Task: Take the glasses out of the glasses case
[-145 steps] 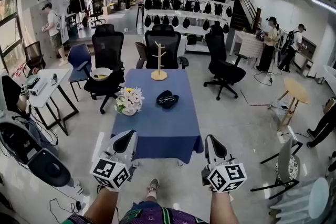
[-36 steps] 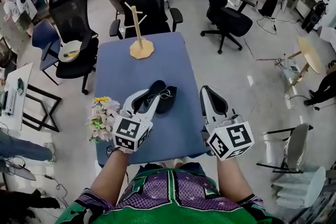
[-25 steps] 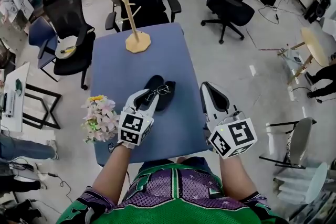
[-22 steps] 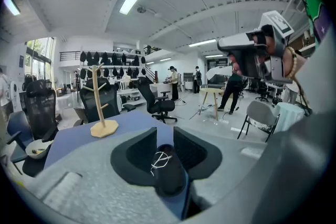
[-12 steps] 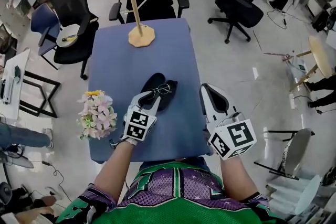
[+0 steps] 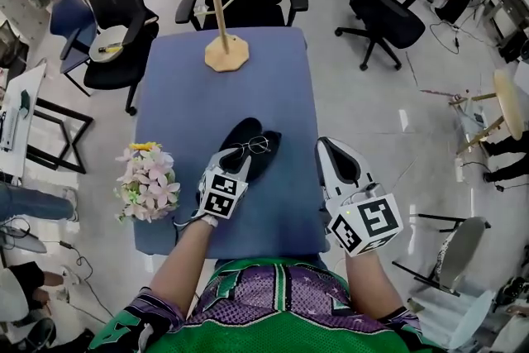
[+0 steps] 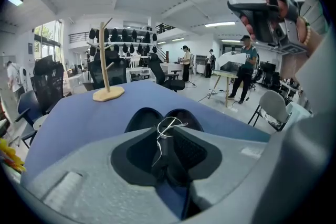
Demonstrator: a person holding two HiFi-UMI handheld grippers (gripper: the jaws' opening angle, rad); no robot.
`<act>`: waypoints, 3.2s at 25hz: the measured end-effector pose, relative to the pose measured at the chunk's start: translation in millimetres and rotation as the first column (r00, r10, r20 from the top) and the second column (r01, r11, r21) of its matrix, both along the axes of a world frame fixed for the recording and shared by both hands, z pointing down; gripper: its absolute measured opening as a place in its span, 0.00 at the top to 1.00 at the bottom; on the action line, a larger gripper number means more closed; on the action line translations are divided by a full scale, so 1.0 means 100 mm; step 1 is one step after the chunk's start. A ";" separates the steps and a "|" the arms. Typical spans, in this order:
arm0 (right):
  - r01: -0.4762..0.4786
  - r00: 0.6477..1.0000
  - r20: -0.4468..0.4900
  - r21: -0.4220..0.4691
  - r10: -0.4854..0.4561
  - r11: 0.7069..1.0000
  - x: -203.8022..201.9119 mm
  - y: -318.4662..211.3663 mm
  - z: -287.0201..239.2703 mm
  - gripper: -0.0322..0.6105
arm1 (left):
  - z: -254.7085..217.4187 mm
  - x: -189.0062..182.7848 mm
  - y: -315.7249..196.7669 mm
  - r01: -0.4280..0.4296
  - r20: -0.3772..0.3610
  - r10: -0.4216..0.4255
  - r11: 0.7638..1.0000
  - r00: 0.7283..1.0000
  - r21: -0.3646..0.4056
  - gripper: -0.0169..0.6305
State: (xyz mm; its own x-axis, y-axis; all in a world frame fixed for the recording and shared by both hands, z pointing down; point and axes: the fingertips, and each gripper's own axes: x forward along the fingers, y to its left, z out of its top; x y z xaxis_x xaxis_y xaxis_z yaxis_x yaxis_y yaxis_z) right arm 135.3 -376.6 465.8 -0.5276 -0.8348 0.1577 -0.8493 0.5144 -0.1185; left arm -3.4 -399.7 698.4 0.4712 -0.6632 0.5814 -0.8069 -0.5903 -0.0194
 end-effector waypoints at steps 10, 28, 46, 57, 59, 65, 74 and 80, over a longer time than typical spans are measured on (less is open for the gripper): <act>0.000 1.000 0.007 -0.045 0.000 0.999 0.02 -0.13 0.19 0.95 | 0.29 -0.01 -0.09 0.021 0.052 -0.018 0.998 0.998 -0.060 0.82; -0.014 1.000 0.015 -0.041 0.015 0.999 0.09 -0.07 0.16 0.95 | 0.41 0.04 -0.09 0.030 0.122 -0.013 0.990 0.992 -0.141 0.94; -0.025 1.000 0.016 -0.010 0.025 1.000 0.09 0.10 0.00 0.95 | 0.09 0.01 -0.09 0.037 0.072 -0.031 0.996 0.997 -0.087 0.95; -0.026 0.999 0.020 0.015 0.025 1.000 -0.05 0.34 -0.18 0.95 | -0.37 -0.03 0.00 0.017 0.020 -0.017 1.000 1.000 0.019 0.95; -0.022 1.000 0.019 0.024 0.022 0.999 -0.08 0.38 -0.21 0.95 | -0.46 -0.04 0.04 0.019 0.004 -0.019 0.999 1.000 0.026 0.95; -0.026 0.999 0.023 0.043 0.025 0.999 -0.15 0.48 -0.32 0.95 | -0.73 -0.13 0.19 0.017 -0.011 -0.016 0.998 1.000 0.067 0.95; -0.051 0.999 0.015 0.040 0.050 0.998 -0.27 0.60 -0.42 0.95 | -1.22 -0.26 0.37 0.014 -0.056 -0.006 0.990 0.998 0.144 0.95; -0.047 0.999 0.026 0.060 0.046 0.997 -0.48 0.67 -0.59 0.95 | -1.67 -0.34 0.56 -0.001 -0.111 0.025 0.978 0.994 0.209 0.95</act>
State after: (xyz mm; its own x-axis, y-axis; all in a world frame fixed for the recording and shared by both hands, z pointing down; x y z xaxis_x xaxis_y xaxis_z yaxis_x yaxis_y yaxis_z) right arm 87.4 -309.5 406.6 -0.4911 -0.8661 0.0937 -0.8697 0.4813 -0.1092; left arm -37.9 -343.7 531.1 0.5350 -0.7574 0.3743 -0.8033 -0.5933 -0.0524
